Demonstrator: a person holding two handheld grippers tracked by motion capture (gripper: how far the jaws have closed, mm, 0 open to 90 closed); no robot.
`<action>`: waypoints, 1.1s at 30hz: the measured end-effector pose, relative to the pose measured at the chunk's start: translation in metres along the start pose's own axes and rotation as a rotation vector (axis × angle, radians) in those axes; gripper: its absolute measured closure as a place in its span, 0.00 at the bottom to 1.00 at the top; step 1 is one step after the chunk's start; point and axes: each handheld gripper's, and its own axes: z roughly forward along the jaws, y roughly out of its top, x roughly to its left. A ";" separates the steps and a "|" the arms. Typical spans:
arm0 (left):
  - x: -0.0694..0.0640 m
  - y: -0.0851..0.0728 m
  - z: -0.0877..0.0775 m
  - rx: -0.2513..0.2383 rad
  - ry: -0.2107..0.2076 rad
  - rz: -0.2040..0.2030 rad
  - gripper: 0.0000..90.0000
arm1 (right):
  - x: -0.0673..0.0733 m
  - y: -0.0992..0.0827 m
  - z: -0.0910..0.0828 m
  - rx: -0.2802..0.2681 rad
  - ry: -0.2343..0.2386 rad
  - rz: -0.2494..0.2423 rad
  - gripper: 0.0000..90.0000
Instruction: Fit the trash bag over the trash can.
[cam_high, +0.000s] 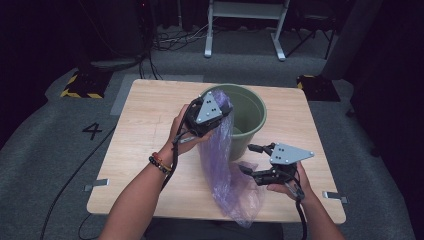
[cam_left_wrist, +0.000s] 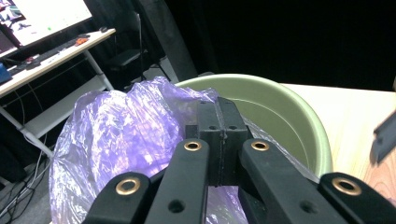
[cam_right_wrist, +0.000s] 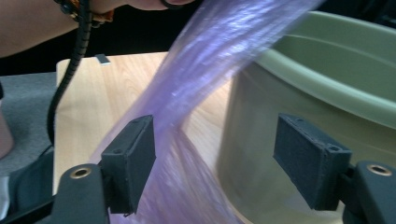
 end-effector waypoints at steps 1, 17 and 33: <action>0.000 0.000 0.000 0.000 0.000 0.000 1.00 | 0.001 0.000 0.003 0.001 0.007 0.007 0.32; -0.012 0.000 0.014 0.033 0.010 0.026 1.00 | 0.027 -0.010 0.071 0.057 0.070 0.098 0.61; -0.005 -0.004 -0.027 -0.046 0.044 -0.038 0.17 | 0.011 -0.003 0.035 -0.127 -0.042 0.148 1.00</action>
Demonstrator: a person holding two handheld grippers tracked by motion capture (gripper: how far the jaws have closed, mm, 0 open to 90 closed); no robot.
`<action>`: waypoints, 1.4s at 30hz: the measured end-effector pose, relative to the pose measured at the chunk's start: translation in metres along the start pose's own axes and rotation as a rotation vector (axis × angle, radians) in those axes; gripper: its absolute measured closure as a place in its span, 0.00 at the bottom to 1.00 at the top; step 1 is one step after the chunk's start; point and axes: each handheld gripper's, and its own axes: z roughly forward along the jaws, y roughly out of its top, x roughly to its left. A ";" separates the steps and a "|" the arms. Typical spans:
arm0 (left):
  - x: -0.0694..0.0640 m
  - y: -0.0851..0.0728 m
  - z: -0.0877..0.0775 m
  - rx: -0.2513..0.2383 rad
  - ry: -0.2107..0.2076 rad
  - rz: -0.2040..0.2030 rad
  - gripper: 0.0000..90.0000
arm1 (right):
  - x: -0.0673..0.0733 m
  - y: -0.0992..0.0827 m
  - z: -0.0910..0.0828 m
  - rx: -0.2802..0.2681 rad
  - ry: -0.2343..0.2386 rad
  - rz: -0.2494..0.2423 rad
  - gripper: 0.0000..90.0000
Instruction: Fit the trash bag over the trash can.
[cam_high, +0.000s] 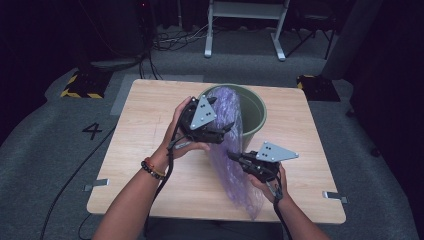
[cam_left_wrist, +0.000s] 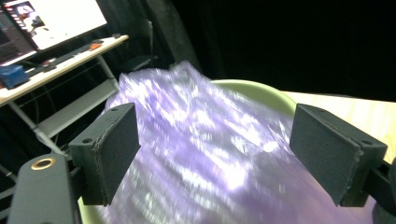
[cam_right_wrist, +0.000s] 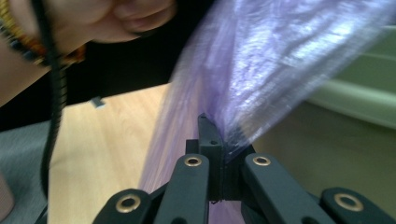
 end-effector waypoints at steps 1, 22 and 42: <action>0.001 -0.003 -0.005 -0.003 -0.010 -0.018 0.17 | -0.006 0.002 -0.005 -0.013 0.003 0.023 1.00; -0.056 -0.109 -0.004 0.103 -0.212 -0.228 0.21 | -0.021 0.005 -0.018 -0.125 0.021 0.137 1.00; -0.066 -0.082 -0.010 -0.020 -0.247 -0.047 1.00 | -0.027 0.007 -0.020 -0.140 -0.011 0.188 0.84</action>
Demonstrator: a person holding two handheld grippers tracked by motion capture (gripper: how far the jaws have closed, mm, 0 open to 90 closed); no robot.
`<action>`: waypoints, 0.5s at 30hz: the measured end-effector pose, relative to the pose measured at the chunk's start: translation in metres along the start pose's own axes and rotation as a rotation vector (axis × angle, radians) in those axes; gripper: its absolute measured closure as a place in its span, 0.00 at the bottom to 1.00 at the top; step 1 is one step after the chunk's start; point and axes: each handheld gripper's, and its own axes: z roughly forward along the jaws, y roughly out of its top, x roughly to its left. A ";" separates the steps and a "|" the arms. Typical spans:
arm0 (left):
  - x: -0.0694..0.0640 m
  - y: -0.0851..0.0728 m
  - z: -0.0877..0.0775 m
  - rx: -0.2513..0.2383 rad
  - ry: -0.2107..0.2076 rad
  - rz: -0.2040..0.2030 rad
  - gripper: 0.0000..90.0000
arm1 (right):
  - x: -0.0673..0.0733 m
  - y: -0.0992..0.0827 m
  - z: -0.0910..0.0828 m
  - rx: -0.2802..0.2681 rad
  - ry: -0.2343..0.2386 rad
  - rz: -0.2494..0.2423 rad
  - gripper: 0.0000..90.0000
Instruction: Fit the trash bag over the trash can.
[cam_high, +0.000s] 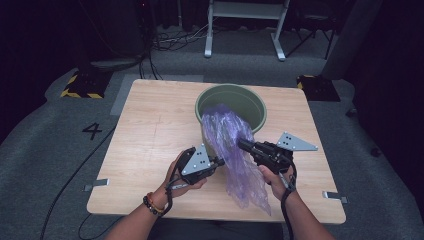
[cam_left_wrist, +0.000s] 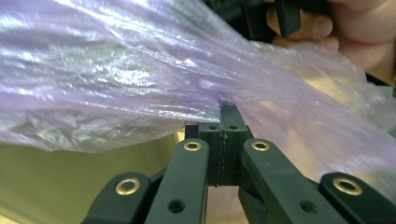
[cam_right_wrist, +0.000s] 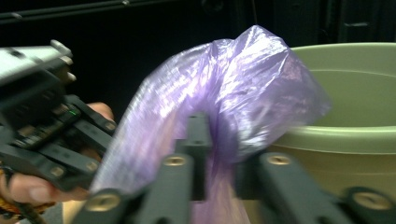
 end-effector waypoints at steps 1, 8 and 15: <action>0.001 0.002 -0.002 -0.010 0.005 -0.006 1.00 | -0.001 0.001 0.001 0.007 -0.016 0.001 0.80; 0.011 0.015 -0.010 -0.046 0.035 -0.019 1.00 | 0.002 0.006 -0.002 0.029 -0.070 -0.041 0.52; 0.025 0.026 -0.014 -0.069 0.072 -0.060 1.00 | 0.007 0.009 -0.014 0.067 -0.088 -0.108 0.39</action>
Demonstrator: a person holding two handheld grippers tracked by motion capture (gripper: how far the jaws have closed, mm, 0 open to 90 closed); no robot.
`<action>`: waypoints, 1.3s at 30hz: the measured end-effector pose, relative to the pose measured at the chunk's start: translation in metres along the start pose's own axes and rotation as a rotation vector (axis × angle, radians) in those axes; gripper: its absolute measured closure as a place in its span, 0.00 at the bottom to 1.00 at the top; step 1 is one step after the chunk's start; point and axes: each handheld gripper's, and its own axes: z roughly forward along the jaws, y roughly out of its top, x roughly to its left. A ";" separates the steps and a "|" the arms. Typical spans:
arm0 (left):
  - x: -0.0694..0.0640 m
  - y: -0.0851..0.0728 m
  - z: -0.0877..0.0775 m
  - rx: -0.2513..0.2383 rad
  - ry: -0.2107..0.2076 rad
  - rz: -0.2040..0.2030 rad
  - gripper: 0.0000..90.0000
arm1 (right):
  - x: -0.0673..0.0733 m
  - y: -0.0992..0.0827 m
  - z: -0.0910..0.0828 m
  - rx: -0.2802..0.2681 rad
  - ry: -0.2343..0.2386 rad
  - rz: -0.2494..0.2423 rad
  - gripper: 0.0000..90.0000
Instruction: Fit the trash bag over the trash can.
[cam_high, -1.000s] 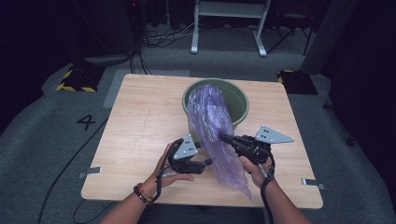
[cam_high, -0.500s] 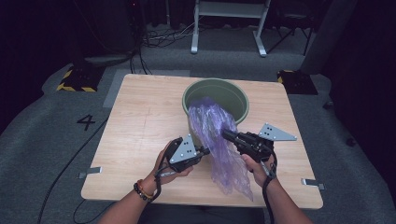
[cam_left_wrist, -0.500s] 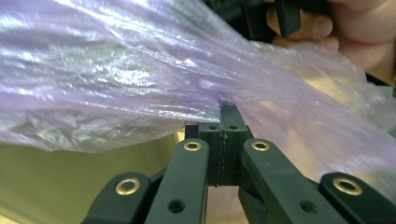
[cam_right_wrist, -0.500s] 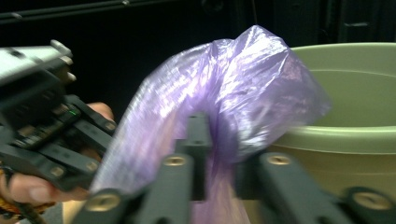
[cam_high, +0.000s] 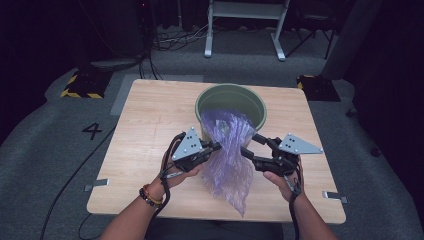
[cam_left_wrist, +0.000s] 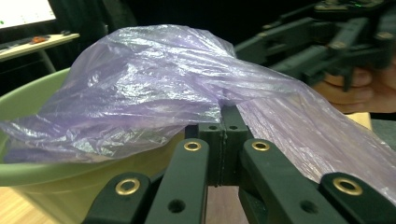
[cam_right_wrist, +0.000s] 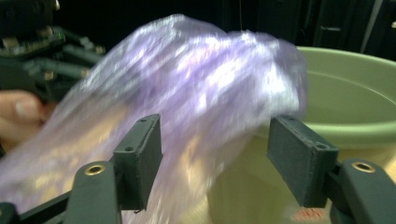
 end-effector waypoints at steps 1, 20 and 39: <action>0.000 0.000 0.000 0.000 0.000 0.000 1.00 | 0.000 0.000 0.000 0.000 0.000 0.000 0.39; 0.015 0.003 0.008 0.020 0.099 -0.021 1.00 | 0.019 -0.015 0.000 0.180 0.260 -0.082 0.30; 0.018 -0.001 -0.006 0.008 0.024 -0.078 0.40 | 0.018 -0.009 0.003 0.023 0.168 -0.105 1.00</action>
